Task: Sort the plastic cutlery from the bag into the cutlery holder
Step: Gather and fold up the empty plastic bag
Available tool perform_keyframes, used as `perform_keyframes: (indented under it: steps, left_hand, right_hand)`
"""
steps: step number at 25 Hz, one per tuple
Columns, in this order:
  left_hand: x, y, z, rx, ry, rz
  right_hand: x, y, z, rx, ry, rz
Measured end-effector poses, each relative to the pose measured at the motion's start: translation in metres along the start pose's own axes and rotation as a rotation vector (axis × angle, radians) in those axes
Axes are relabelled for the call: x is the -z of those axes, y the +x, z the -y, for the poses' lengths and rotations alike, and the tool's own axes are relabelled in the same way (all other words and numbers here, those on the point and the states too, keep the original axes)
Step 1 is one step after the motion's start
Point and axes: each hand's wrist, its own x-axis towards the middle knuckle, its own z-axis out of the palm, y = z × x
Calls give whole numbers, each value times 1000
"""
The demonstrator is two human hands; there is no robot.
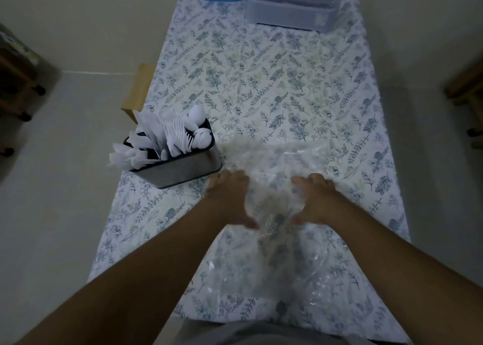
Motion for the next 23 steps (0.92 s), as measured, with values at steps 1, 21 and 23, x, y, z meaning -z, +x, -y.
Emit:
perform_keyframes:
  steps: [1,21,23]
  left_hand:
    - [12,7,-5,19,-227,-98]
    - [-23,-46,-16,559,-1349,-209]
    - [-26,-33,-16,579,-1419,-230]
  right_hand:
    - [10,3,3,6,174,-44]
    - [-33,-47,-31,-302,1386,-248]
    - [-27,-42,-30,-335,1430,-183]
